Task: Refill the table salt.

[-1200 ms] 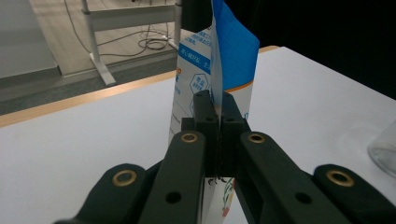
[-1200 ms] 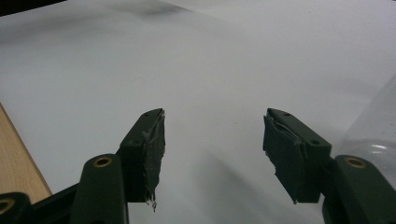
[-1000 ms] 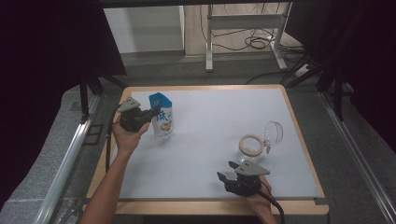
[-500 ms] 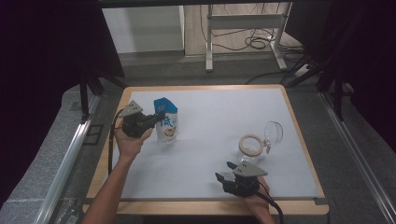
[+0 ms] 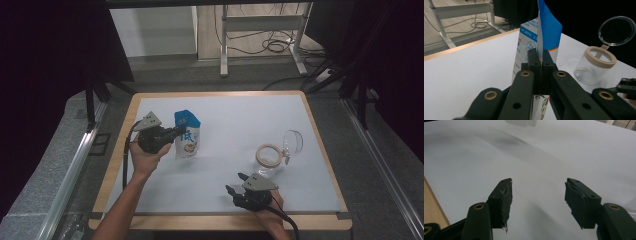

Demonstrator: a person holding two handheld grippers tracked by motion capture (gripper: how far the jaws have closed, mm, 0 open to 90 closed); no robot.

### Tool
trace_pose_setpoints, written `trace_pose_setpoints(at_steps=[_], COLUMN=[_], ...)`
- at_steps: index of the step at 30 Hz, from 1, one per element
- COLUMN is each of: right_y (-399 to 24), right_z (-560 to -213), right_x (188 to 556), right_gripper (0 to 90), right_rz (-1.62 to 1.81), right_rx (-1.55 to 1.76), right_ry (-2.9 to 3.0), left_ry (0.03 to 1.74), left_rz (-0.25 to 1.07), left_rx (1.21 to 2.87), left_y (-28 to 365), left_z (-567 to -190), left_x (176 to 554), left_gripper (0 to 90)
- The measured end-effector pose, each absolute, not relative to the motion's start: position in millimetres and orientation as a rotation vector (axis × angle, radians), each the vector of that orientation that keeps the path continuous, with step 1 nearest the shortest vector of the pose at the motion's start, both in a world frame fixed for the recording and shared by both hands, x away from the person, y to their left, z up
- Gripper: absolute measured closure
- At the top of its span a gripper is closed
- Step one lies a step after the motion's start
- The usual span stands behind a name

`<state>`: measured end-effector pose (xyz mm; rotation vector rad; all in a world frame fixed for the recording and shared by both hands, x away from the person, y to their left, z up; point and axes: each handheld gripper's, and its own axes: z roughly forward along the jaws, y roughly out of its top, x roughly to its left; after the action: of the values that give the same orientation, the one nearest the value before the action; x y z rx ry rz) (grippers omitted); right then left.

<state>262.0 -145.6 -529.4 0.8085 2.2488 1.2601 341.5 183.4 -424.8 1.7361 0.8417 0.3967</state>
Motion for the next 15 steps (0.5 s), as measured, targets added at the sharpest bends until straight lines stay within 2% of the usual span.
trace_pose_setpoints(at_steps=[15], right_y=[-129.3], right_z=[-529.2], right_x=[274.4], right_gripper=[38.2], right_rz=[1.247], right_rx=[0.819], right_ry=[2.254], left_ry=[0.790], left_rz=[0.343], left_rx=[1.745], left_y=[158.5], left_z=[-421.5], left_x=[329.8], left_gripper=[90.0])
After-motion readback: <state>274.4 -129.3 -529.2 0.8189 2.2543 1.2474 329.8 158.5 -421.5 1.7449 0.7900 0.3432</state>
